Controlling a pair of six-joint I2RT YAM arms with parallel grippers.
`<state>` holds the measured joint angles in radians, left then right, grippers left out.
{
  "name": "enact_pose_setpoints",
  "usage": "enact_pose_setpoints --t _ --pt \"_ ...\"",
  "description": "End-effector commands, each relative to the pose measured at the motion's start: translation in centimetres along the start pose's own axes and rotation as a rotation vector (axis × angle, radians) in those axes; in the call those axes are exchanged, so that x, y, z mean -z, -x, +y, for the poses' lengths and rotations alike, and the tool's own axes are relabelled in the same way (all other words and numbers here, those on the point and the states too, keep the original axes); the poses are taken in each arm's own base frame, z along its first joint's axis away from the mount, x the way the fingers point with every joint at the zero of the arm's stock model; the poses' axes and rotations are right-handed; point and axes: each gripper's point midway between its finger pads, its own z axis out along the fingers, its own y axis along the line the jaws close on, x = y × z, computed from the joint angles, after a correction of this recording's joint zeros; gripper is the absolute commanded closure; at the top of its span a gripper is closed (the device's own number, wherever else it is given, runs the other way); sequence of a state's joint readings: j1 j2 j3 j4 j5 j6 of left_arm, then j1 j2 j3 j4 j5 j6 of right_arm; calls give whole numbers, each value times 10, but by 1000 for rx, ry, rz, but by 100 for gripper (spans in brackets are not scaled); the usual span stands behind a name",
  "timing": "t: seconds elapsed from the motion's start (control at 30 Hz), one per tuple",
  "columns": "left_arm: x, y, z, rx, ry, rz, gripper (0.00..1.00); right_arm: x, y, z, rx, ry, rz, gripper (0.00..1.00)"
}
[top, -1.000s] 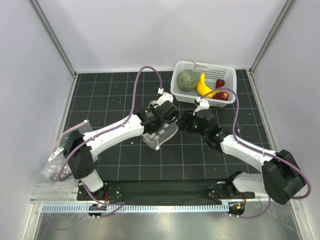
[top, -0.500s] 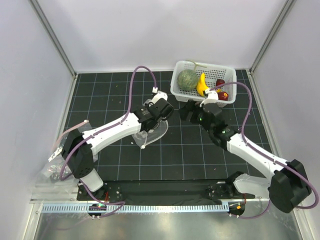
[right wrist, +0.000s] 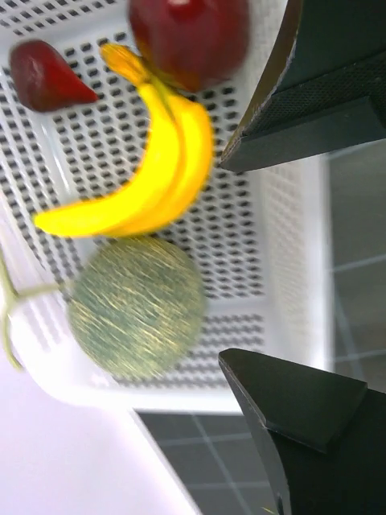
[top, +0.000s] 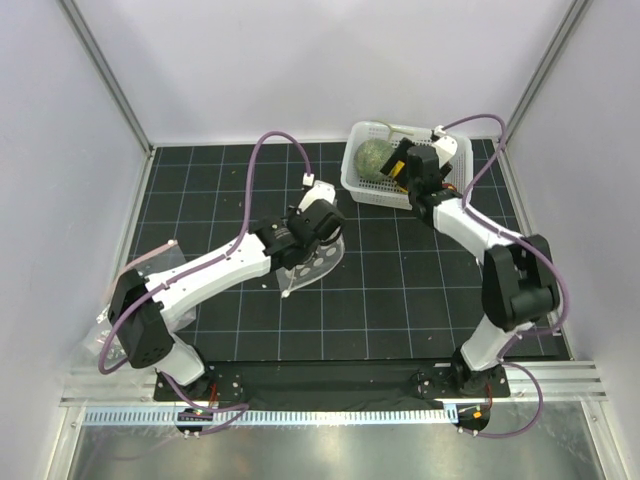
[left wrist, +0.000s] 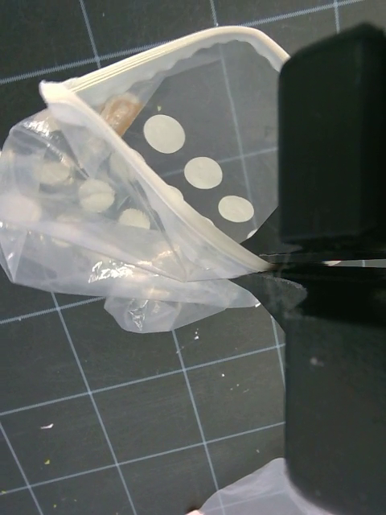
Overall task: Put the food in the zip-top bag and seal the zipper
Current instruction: Pick up the fake fruit from the bin.
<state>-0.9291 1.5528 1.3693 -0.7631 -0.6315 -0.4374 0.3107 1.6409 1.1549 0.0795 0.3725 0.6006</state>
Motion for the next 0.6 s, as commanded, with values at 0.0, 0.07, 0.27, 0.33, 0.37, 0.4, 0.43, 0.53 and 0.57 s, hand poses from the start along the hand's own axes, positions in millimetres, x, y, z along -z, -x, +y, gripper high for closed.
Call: enact_pose_setpoints --t 0.0,0.07,0.27,0.33,0.37,0.4,0.43,0.53,0.57 --pt "7 13 3 28 2 -51 100 -34 49 12 -119 4 -163 0" --pt "4 13 5 17 28 -43 100 -67 38 -7 -128 -51 -146 0" --pt "6 11 1 -1 30 -26 100 -130 42 -18 -283 4 -170 1" --pt "7 11 1 -2 29 -26 100 -145 43 -18 -323 39 -211 1" --pt "7 12 0 1 27 -27 100 -148 45 -16 -328 49 -231 1" --pt "7 12 0 1 27 -27 100 -152 55 -15 -342 63 -271 1" --pt "7 11 -1 0 25 -26 100 -160 49 -20 -343 54 -274 1" --pt "9 12 0 4 23 -28 100 -174 56 -21 -361 78 -303 1" --pt "9 12 -1 5 22 -29 100 -177 57 -18 -362 98 -299 1"
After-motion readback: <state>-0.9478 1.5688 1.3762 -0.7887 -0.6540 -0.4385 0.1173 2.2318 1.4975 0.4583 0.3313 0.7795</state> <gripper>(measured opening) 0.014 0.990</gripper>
